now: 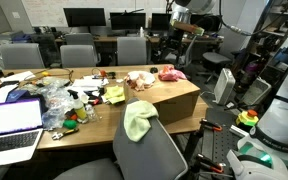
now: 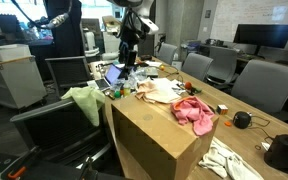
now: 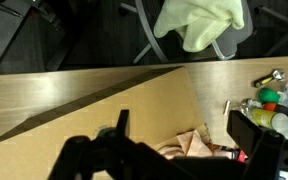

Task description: Pick up the clothes on top of the box and put them on the head rest of the chair

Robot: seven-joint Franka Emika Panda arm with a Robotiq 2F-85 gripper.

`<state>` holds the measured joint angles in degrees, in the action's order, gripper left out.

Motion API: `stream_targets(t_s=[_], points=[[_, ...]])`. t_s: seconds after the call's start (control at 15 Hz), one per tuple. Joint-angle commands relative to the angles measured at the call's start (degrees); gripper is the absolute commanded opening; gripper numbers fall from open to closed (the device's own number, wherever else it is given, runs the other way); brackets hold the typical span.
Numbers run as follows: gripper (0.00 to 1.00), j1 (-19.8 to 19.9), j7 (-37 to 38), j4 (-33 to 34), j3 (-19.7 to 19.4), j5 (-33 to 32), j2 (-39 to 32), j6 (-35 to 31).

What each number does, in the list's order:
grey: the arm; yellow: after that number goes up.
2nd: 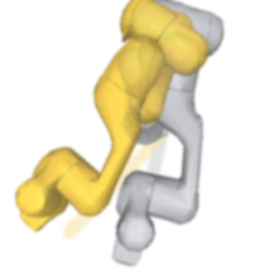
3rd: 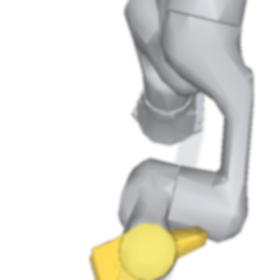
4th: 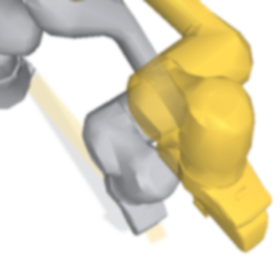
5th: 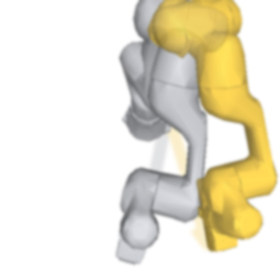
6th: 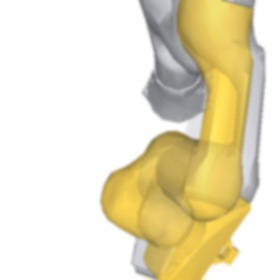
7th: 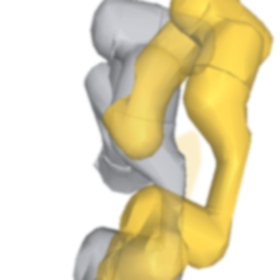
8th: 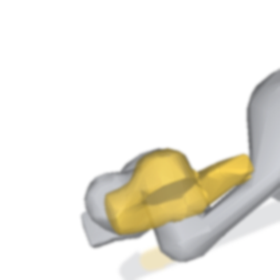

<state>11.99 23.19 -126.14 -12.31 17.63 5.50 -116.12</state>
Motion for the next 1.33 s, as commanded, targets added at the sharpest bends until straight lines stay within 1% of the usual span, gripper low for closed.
stream_targets(t_s=[0.0,0.27,0.67,1.07,1.27], points=[[1.0,1.2,3.9,5.4,-0.9,1.2,-5.4,0.4],[1.0,2.5,8.7,8.1,-2.2,1.1,-9.9,0.1],[1.0,4.2,14.3,9.6,-4.6,1.7,-15.1,-0.7],[1.0,5.7,22.3,8.5,-6.5,5.0,-17.9,-9.2],[1.0,5.4,27.4,8.1,-7.0,4.5,-19.2,-14.4]])
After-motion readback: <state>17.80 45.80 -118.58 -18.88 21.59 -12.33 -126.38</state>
